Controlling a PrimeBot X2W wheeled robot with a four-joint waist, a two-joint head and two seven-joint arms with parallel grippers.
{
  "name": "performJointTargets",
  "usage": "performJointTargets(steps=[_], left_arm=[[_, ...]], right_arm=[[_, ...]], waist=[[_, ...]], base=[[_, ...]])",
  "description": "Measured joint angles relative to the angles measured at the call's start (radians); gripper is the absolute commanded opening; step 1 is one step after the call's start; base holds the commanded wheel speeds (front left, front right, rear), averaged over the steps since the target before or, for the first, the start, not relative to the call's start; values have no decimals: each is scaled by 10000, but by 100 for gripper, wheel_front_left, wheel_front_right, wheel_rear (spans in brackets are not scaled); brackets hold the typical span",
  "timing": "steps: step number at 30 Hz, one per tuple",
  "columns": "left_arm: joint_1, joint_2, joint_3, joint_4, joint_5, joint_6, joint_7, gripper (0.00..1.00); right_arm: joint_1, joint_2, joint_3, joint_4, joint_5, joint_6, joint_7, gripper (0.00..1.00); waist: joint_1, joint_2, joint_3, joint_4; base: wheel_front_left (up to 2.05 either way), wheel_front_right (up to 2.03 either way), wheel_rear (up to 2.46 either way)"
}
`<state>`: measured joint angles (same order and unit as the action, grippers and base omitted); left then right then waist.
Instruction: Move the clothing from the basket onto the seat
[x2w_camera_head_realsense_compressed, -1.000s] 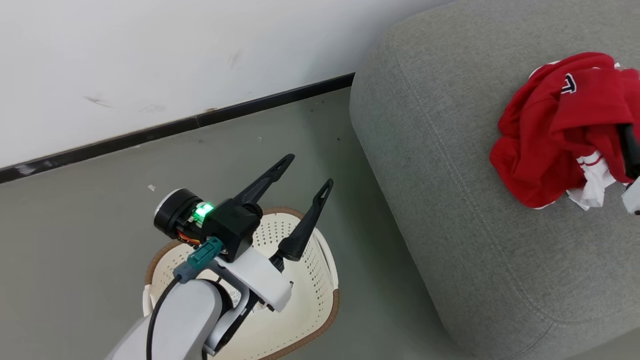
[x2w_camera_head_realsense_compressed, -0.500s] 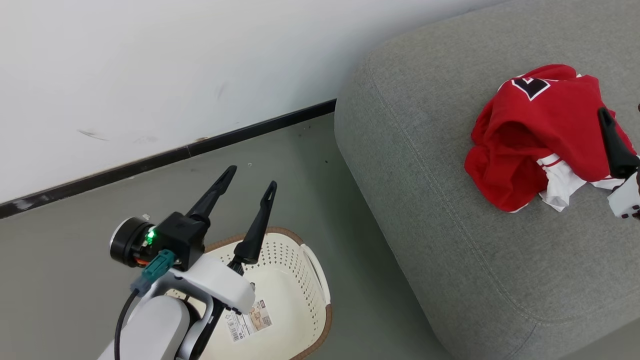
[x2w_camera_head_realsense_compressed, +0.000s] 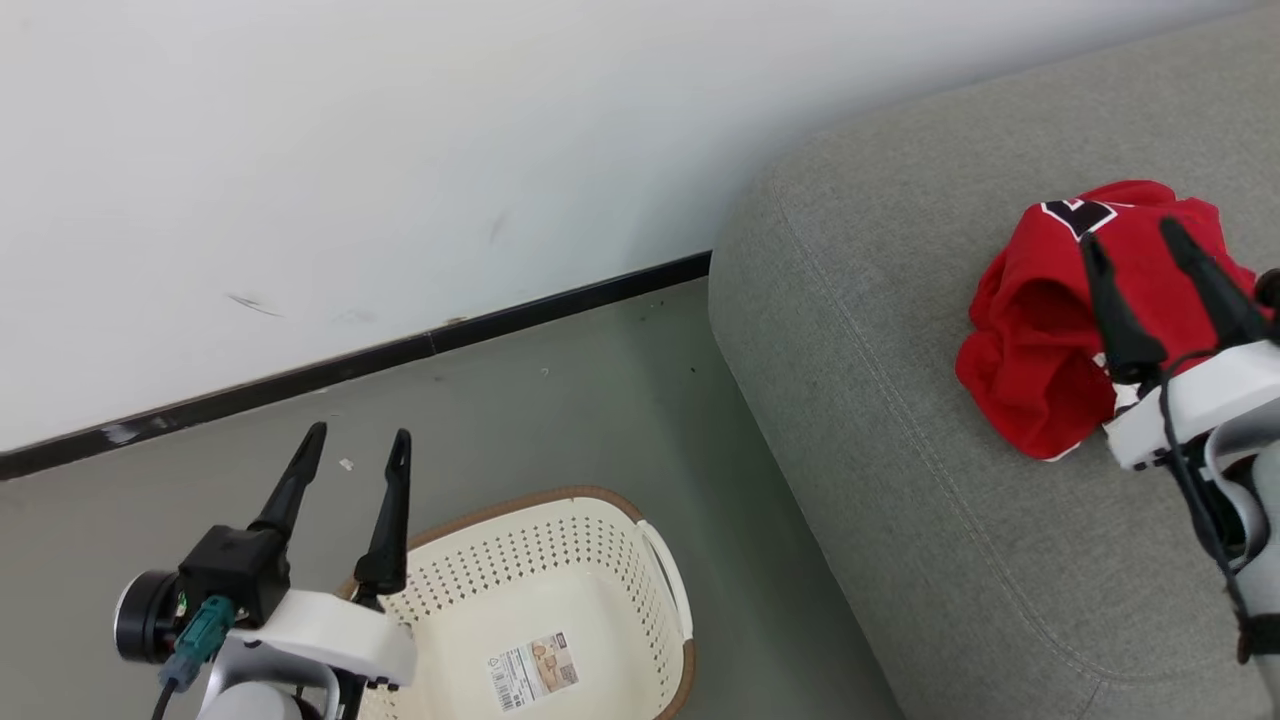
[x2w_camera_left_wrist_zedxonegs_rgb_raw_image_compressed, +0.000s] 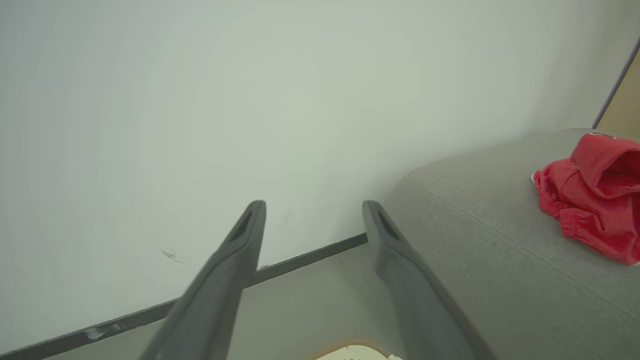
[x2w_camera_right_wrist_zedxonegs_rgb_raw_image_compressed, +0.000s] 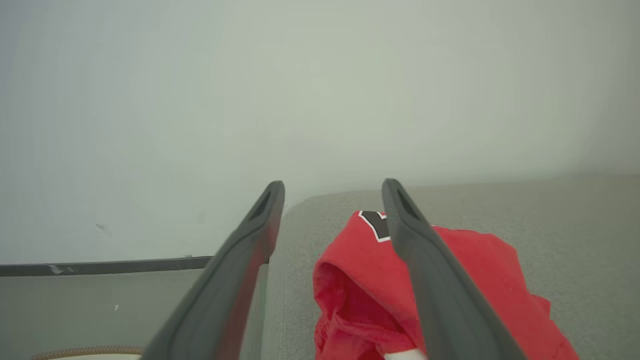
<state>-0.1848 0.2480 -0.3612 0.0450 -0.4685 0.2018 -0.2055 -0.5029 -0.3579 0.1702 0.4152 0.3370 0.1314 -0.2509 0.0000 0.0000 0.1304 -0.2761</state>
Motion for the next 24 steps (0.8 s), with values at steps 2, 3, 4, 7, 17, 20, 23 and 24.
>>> performJointTargets(steps=[2, 3, 4, 7, 17, 20, 23, 24], left_arm=[[281, 4, 205, 27, -107, 155, -88, 100], [403, 4, 311, 40, -194, 217, -123, 100], [527, 10, 420, 44, -253, 272, -178, 100], [823, 17, 709, 54, -284, 439, -253, 100], [1431, 151, 1218, 98, -236, 771, -351, 100], [1565, 174, 1237, 159, -228, 771, -351, 100], [1571, 222, 1246, 280, -224, 771, -355, 100], [1584, 247, 1244, 316, -224, 769, -366, 100]], right_arm=[[194, 291, -12, -192, -151, 0, -2, 100], [289, 422, 0, -245, -245, 0, 0, 100], [360, 546, 12, -268, -307, 0, 0, 100], [663, 800, 67, -458, -550, 0, 0, 100], [1305, 1446, 15, -951, -1528, 0, -2, 100], [1646, 1697, -25, -1139, -1726, -2, -2, 100], [2111, 2017, -33, -1275, -2080, -2, -2, 100], [2218, 2086, -35, -1298, -2132, -2, -2, 100]], waist=[[0, 0, -112, 111], [0, 0, -168, 167], [0, 0, -224, 227], [0, 0, -385, 418], [0, 0, -812, 1019], [0, 0, -938, 1221], [0, 0, -1095, 1484], [0, 0, -1132, 1546]], base=[[0, 0, 0], [0, 0, 0], [0, 0, 0], [0, 0, 0], [0, 0, 0], [0, 0, 0], [0, 0, 0], [0, 0, 0]])
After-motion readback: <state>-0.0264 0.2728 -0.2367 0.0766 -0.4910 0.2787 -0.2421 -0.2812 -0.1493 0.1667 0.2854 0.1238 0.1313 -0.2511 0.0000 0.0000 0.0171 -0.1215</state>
